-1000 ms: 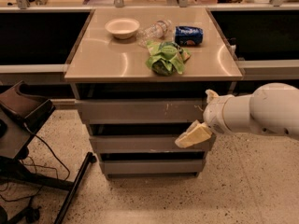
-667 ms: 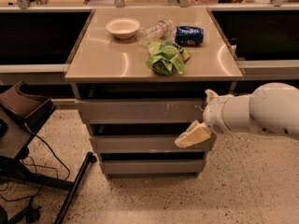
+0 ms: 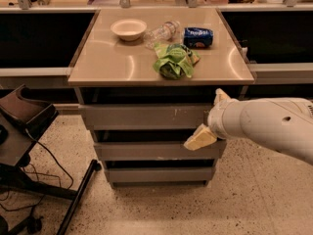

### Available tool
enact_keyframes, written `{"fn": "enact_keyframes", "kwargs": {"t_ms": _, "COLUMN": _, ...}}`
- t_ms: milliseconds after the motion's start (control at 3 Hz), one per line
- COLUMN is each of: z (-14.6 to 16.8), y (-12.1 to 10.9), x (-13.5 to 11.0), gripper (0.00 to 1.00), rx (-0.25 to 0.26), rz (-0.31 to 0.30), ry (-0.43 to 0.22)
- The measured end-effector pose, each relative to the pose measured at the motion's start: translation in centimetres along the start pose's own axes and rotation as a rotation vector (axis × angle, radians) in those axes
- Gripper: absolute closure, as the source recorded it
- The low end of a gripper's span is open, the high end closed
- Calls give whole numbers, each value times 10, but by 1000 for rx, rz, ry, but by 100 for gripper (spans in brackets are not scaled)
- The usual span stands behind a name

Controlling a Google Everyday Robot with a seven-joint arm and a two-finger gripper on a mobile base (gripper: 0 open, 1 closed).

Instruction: Open top drawer

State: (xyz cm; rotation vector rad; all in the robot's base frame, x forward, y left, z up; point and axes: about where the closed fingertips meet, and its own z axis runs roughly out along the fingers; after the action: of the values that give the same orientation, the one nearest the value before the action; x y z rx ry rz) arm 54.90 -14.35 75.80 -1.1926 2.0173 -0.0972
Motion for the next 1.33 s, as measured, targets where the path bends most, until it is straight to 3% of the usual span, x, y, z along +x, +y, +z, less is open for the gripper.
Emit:
{"fn": "enact_keyframes", "kwargs": {"t_ms": 667, "z": 7, "y": -10, "x": 7, "gripper": 0, "rx": 24, "rz": -7, "ry": 31}}
{"fn": "enact_keyframes", "kwargs": {"t_ms": 1333, "z": 69, "y": -32, "x": -1, "gripper": 0, "rx": -51, "rz": -17, "ry": 40}}
